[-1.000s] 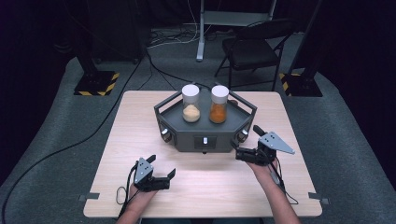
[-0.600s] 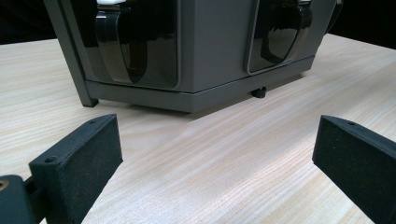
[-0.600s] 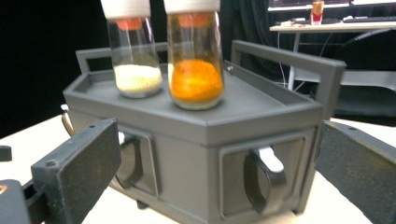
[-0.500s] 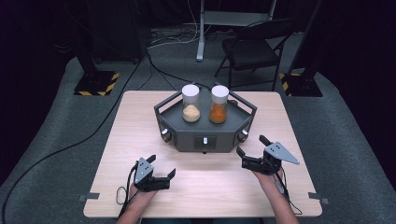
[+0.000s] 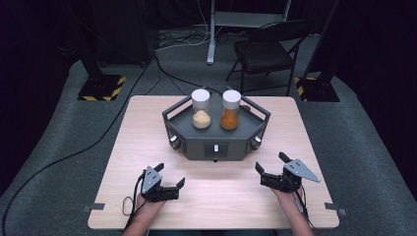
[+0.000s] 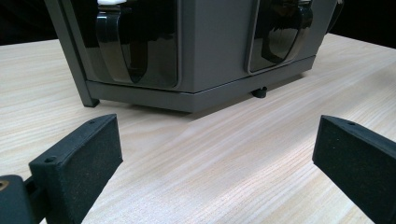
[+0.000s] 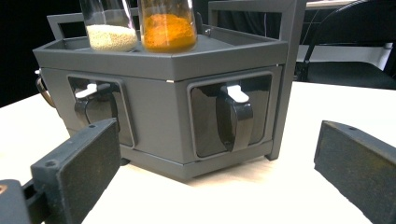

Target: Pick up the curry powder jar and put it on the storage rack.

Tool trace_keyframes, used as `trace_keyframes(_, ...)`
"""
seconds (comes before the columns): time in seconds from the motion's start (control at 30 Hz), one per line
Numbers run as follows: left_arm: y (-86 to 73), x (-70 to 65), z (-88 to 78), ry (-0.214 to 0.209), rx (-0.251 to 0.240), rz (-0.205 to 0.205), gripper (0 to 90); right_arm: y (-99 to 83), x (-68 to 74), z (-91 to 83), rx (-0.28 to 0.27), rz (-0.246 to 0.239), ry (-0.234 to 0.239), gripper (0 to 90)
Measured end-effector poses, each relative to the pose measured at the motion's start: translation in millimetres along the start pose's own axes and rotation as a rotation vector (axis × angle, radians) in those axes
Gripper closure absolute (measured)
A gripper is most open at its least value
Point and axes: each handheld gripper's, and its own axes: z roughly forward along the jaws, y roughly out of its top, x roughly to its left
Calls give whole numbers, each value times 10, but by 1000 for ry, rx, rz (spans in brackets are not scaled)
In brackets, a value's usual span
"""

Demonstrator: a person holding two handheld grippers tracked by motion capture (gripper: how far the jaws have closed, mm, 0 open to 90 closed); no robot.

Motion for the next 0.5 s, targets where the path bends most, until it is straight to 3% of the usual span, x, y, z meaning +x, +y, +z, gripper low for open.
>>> trace_keyframes(0.5,-1,2,0,-2,0,1,14,-91,-23,-37,63,-3,-1,0)
